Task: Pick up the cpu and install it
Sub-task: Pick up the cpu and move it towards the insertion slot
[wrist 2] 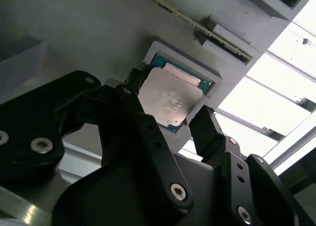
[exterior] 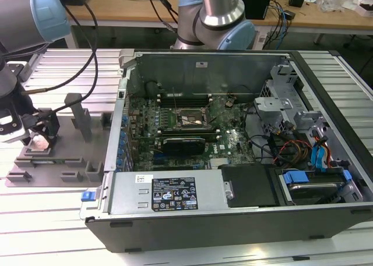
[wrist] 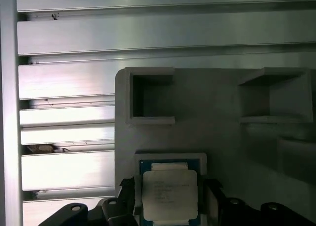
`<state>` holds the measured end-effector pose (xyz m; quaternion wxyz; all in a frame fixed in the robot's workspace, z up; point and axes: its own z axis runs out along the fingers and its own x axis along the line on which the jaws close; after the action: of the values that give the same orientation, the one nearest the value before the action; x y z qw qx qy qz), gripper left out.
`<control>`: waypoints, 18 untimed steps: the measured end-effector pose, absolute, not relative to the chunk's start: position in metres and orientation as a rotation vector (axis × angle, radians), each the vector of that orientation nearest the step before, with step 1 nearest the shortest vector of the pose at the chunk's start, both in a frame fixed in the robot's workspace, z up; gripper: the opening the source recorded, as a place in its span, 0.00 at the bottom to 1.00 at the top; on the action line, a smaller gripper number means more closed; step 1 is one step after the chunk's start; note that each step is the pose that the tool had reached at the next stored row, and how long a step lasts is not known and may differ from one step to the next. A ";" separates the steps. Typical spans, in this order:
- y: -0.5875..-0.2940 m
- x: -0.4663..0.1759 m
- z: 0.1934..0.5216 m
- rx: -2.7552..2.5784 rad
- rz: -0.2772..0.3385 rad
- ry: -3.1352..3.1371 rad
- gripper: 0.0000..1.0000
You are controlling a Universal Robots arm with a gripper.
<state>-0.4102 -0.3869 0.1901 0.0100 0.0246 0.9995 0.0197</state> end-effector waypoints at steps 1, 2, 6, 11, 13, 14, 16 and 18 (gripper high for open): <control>-0.387 -0.410 0.190 0.077 0.059 3.123 0.66; -0.388 -0.410 0.190 0.076 0.059 3.123 0.66; -0.389 -0.410 0.189 0.076 0.059 3.123 0.66; -0.389 -0.410 0.188 0.076 0.059 3.123 0.66; -0.389 -0.410 0.188 0.076 0.059 3.123 0.66; -0.389 -0.410 0.188 0.076 0.059 3.123 0.66; -0.389 -0.410 0.188 0.076 0.059 3.123 0.65; -0.389 -0.410 0.188 0.076 0.059 3.123 0.58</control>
<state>-0.4096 -0.3886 0.1883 0.0083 0.0244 0.9995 0.0190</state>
